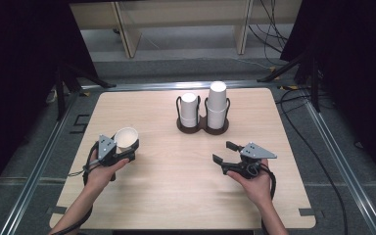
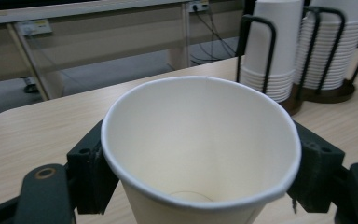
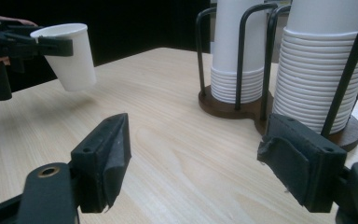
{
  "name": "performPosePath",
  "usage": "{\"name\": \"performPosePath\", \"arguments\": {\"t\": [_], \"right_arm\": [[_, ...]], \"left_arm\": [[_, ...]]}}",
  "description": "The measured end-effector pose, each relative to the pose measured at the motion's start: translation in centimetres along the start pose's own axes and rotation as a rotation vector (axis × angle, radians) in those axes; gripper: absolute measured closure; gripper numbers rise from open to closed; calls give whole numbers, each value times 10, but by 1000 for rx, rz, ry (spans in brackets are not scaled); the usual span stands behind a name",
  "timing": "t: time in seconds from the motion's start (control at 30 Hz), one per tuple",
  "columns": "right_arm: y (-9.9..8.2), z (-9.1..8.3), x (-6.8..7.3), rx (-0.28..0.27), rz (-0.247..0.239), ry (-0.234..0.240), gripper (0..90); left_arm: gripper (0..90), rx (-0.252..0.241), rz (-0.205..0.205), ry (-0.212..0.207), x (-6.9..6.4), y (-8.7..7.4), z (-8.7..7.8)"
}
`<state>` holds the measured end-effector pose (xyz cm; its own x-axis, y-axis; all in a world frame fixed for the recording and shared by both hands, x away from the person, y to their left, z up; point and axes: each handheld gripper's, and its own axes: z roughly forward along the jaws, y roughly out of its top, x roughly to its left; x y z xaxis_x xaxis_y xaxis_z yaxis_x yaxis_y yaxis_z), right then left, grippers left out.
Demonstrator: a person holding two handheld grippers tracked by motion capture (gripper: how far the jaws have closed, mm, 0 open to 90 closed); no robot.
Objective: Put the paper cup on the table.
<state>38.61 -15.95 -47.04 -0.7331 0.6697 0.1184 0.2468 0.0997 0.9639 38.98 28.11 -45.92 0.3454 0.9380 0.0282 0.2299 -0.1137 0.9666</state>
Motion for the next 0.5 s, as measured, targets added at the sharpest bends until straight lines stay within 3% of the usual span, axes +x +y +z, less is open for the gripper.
{"name": "performPosePath", "arguments": {"t": [0.1,0.17,0.23,0.27,0.3,0.37,0.5], "right_arm": [[-1,0,0,-3,22,1,238],[-1,1,-1,-12,-3,-2,238],[-2,2,0,-16,11,-3,238],[-3,2,0,-14,18,-6,238],[-3,0,-1,-5,4,-24,238],[-3,1,0,7,25,0,237],[-4,1,-2,3,3,-5,238]], "left_arm": [[229,11,5,30,5,-9,2],[230,22,-4,47,7,-12,3],[230,22,-9,60,10,-13,5],[230,12,-32,70,10,-14,7],[230,13,-18,73,13,-14,8],[231,5,-37,85,14,-14,11],[231,15,-38,101,17,-14,18]]}}
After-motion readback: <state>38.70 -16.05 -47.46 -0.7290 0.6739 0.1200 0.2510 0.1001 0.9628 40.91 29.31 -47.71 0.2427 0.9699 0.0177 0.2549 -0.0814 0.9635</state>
